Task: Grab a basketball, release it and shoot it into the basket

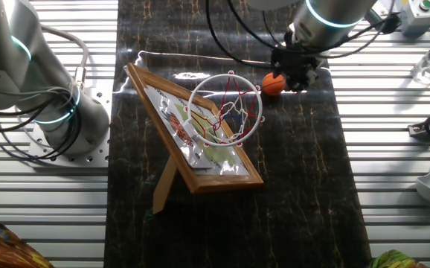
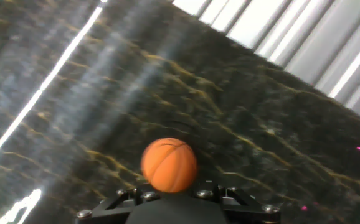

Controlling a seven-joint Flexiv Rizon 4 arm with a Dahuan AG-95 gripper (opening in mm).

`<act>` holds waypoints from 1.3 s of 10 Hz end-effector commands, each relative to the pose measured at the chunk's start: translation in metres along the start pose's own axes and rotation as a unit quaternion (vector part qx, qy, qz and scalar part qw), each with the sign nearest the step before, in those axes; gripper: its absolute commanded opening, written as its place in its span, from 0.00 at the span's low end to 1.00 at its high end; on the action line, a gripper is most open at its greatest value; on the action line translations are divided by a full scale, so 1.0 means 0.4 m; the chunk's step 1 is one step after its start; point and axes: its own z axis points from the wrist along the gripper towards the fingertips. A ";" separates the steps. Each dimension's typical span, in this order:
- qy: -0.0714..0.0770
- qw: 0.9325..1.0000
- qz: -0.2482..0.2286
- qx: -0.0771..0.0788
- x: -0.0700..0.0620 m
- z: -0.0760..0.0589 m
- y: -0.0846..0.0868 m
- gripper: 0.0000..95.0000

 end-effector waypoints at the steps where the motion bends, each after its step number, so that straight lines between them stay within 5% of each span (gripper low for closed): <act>1: -0.003 1.000 0.005 0.001 -0.001 0.020 0.018 0.80; 13: -0.015 0.999 0.023 0.025 -0.038 0.123 0.021 0.80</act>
